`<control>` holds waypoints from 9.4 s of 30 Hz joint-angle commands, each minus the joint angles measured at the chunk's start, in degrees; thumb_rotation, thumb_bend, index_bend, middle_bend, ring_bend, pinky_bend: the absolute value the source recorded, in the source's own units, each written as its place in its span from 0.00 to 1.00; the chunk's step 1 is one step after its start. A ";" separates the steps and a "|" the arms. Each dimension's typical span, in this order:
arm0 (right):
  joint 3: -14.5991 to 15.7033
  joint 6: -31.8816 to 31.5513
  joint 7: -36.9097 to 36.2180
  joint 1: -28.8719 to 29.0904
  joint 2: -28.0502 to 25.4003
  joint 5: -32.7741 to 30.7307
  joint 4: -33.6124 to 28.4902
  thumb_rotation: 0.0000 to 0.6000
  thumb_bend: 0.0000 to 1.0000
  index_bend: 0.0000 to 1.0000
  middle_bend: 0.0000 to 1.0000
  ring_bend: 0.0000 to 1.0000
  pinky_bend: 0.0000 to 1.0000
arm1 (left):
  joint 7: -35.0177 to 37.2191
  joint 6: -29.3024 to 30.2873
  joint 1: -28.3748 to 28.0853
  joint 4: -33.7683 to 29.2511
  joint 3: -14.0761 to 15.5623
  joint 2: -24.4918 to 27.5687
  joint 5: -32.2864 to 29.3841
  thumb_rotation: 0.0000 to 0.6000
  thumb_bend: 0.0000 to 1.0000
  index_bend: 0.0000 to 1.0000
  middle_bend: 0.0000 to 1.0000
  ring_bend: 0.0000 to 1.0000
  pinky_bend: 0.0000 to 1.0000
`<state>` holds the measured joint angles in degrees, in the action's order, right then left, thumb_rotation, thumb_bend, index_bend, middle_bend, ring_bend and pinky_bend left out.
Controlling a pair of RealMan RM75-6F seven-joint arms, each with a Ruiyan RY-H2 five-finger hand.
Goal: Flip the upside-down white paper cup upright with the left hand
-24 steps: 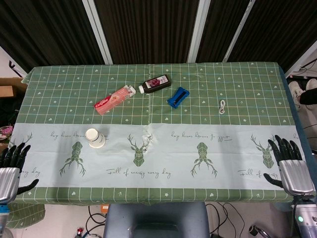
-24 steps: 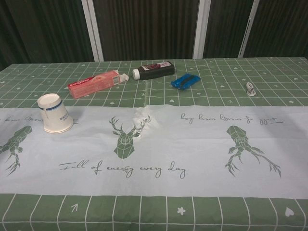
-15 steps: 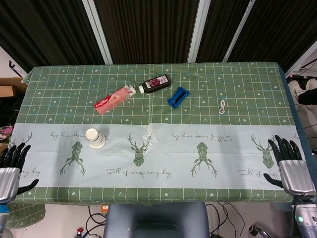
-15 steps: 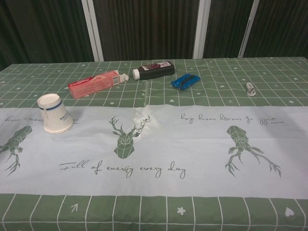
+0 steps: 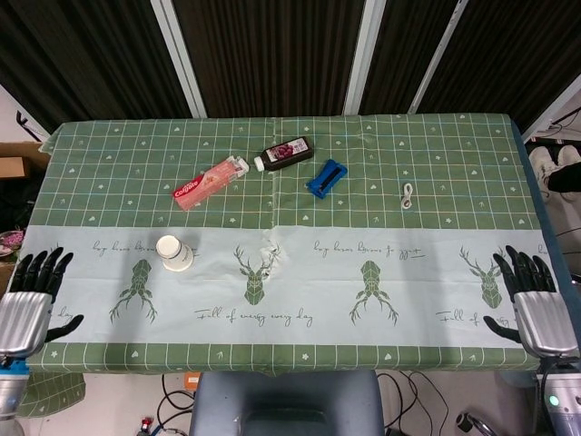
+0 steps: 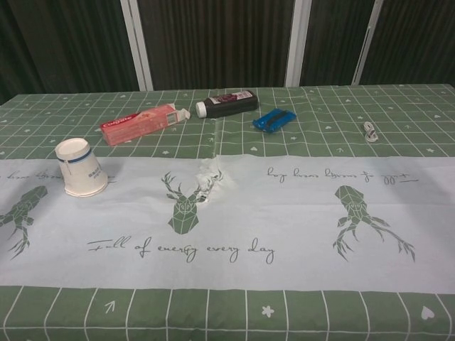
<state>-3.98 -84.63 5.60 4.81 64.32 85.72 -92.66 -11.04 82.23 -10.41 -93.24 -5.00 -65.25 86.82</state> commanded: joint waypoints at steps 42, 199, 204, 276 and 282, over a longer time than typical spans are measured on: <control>-0.23 4.64 -3.77 1.76 -0.23 -2.98 1.58 1.00 0.00 0.00 0.00 0.00 0.00 | -44.96 -27.73 -33.52 10.28 -4.35 -17.86 -30.08 1.00 0.07 0.03 0.01 0.00 0.01; 0.40 9.59 -7.56 2.78 -3.09 -6.42 -0.72 1.00 0.00 0.00 0.00 0.00 0.00 | -48.48 -21.21 -39.46 8.78 -5.13 -28.46 -48.97 1.00 0.18 0.01 0.05 0.01 0.05; 0.36 9.77 -7.35 2.87 -2.99 -6.61 -0.80 1.00 0.00 0.00 0.00 0.00 0.00 | -47.04 -21.57 -39.91 9.85 -4.53 -28.57 -48.48 1.00 0.18 0.10 0.16 0.05 0.08; 1.36 10.15 -4.82 2.99 -2.66 -6.05 -1.66 1.00 0.00 0.00 0.00 0.00 0.00 | 44.90 -16.69 -22.76 38.07 -3.26 -38.37 -6.64 1.00 0.21 0.35 0.35 0.14 0.15; 1.35 10.16 -5.16 3.01 -2.64 -5.94 -1.43 1.00 0.00 0.00 0.00 0.00 0.00 | 45.37 -17.30 -22.64 38.19 -2.66 -38.02 -5.90 1.00 0.21 0.20 0.24 0.09 0.14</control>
<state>-2.63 -74.47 0.44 7.82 61.68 79.77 -94.09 34.28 64.99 -33.06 -55.03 -7.72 -103.33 80.86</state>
